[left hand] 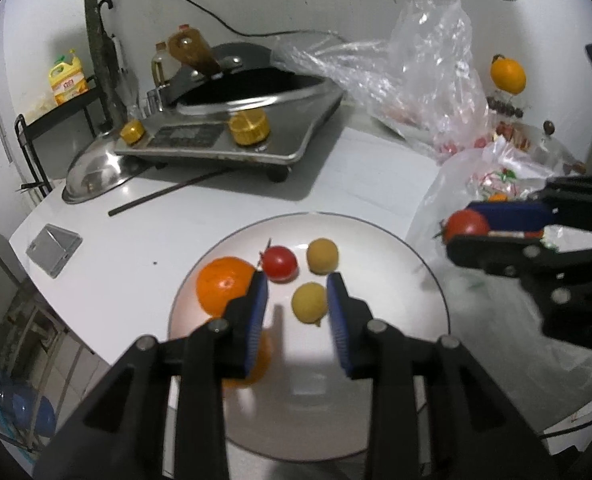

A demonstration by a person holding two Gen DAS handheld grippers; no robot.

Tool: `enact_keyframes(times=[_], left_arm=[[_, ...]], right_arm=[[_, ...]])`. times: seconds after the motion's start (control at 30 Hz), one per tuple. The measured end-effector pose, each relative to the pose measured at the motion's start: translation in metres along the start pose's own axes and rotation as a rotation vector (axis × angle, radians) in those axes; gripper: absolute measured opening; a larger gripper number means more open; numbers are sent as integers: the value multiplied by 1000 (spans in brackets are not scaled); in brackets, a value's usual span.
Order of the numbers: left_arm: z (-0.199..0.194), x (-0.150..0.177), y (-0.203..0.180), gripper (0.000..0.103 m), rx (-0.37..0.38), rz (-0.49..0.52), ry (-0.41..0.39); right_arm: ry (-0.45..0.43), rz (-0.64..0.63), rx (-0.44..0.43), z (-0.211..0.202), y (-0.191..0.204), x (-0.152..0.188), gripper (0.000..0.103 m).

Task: Organize fruits
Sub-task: 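Lower the yellow fruit onto the plate and open the left tool, then lower the cherry tomato onto the plate and open the right tool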

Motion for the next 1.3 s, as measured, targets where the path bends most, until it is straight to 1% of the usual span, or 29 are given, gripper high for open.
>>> enact_keyframes(times=[0.17,0.23,0.27,0.3,0.47,0.67,0.87,1.1,1.23,1.27,1.3], left_arm=[[-18,0,12,33,-5,-22,-42],[-22,2,18,41,-6,-33,-51],[-24,2,21,51,-5,-42,-57],[-26,3,25,54,-6,-53,-64],[-31,6,41,54,-7,-89,-82],[-31,10,52,55,-5,-98,-81],[-28,17,64,55,0,-113,-73],[-25,20,73,55,10,-131,-82],[-22,23,75,56,11,-137,-71],[-22,23,76,56,12,-142,-69],[-22,24,77,59,12,-145,-70]], right_arm=[[3,-20,1,3,11,-6,30],[8,-25,4,5,16,-8,30],[12,-27,5,7,18,-8,30],[16,-29,6,9,20,-9,30],[35,-44,6,19,31,-12,30],[51,-37,13,32,41,-15,30],[91,-12,10,51,42,-14,30],[115,-16,18,67,47,-14,30],[126,-20,23,73,48,-13,30],[129,-20,23,74,48,-13,30],[131,-21,24,75,49,-13,31]])
Point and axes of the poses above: each gripper's, at about its wrist camera, not at the fingertips, and z roughly the way its jaws point, y to its left, x to its underside, the point moved 4 cm from there along z, roughly the way its jaws point, and after that the axes turned 6 degrees about x, right-handed, at the moved point
